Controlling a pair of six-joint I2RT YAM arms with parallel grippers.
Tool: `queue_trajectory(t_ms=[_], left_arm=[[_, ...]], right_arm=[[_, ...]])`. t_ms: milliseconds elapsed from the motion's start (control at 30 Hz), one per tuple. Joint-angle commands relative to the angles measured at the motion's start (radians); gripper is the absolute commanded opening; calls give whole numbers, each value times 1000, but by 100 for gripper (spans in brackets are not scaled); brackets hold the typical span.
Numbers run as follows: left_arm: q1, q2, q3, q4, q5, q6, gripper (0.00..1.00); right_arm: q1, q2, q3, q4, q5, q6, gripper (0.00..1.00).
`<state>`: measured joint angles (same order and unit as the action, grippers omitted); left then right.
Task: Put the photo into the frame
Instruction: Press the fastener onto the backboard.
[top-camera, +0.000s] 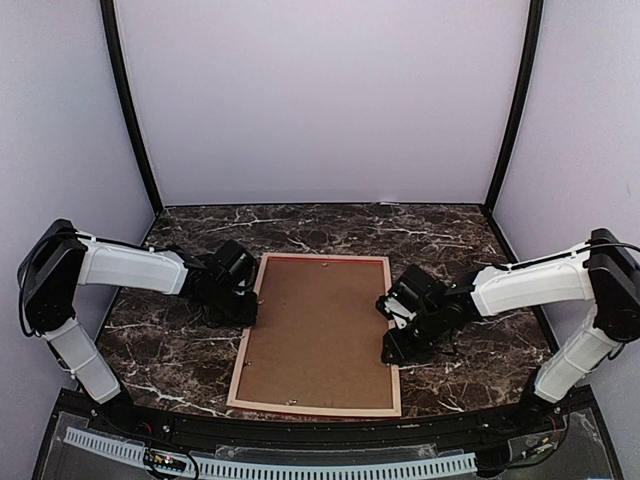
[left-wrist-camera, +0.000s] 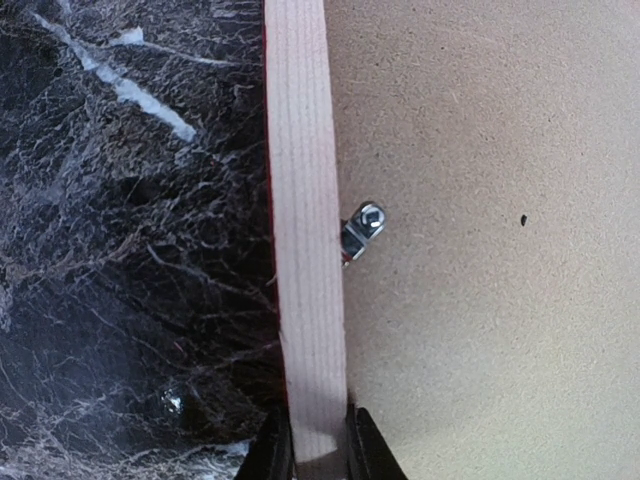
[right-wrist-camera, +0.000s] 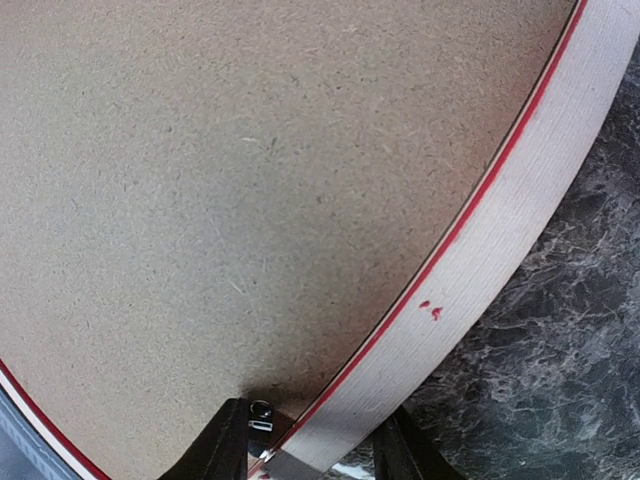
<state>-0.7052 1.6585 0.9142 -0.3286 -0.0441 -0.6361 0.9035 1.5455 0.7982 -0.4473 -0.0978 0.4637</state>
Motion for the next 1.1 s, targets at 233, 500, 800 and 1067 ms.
queue_trajectory(t_ms=[233,500,800,1067], left_arm=[[-11,-28,-26,-19,16,4,13],[-11,-31,-24,-28,13,5,13],[-11,-39,-30,-33,11,5,13],[-12,-49,-36,-31,9,0,13]], right_arm=[[-23,6,-43,-28,-13,-94,42],[-30,45,-45,-30,19,-98,42],[-58,51,-35,-31,49,-113,38],[-109,17,-23,-13,-18,-152,35]])
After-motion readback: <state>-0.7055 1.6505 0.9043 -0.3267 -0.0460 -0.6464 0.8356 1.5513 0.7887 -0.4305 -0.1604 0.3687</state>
